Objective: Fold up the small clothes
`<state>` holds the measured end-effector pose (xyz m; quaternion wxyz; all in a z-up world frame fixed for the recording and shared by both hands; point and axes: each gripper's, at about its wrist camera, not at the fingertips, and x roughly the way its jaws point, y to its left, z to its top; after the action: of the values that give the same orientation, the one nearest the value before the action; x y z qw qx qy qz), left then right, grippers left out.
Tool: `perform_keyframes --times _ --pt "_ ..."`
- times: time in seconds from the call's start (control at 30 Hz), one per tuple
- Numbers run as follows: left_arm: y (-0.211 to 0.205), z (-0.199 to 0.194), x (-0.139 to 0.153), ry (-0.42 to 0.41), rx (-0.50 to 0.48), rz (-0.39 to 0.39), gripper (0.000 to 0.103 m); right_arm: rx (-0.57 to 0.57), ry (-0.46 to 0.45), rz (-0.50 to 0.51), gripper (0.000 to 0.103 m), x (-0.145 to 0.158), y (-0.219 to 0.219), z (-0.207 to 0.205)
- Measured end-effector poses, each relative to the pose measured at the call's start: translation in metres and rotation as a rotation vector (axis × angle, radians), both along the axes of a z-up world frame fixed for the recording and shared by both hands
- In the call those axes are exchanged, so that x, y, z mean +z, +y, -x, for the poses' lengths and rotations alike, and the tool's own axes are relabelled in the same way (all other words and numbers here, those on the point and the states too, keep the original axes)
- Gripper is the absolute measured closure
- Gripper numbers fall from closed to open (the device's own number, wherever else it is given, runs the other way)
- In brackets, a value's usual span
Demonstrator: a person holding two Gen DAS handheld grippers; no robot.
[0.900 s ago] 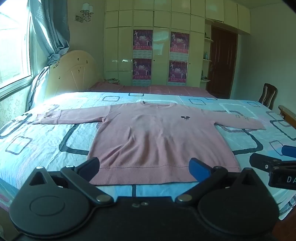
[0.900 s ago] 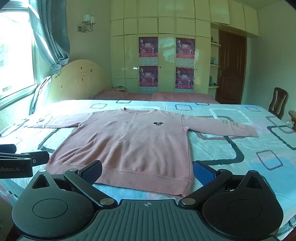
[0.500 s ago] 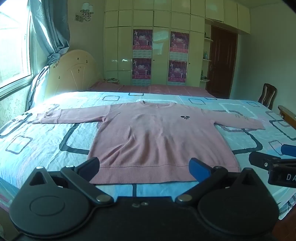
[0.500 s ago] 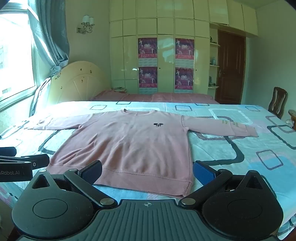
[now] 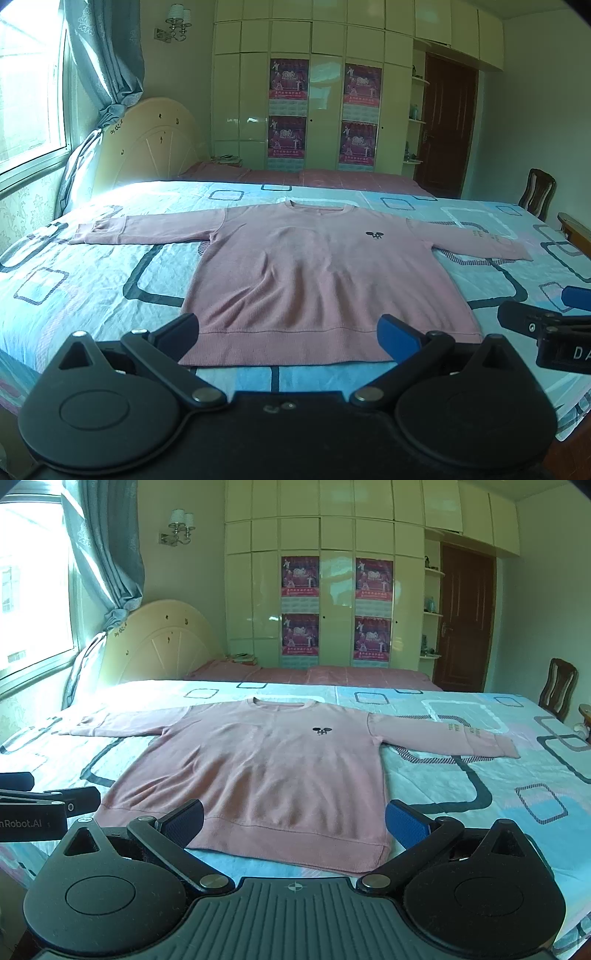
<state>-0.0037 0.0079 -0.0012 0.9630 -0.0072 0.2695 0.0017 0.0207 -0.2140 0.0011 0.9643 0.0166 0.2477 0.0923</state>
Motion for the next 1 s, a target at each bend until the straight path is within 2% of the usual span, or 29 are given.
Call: perform_keyframes --times 1.0 --pt "0.0008 -0.0027 0.0001 -0.004 -0.004 -0.022 0.001 0.002 -0.001 -0.002 0.000 0.0005 0.0047 -0.0041"
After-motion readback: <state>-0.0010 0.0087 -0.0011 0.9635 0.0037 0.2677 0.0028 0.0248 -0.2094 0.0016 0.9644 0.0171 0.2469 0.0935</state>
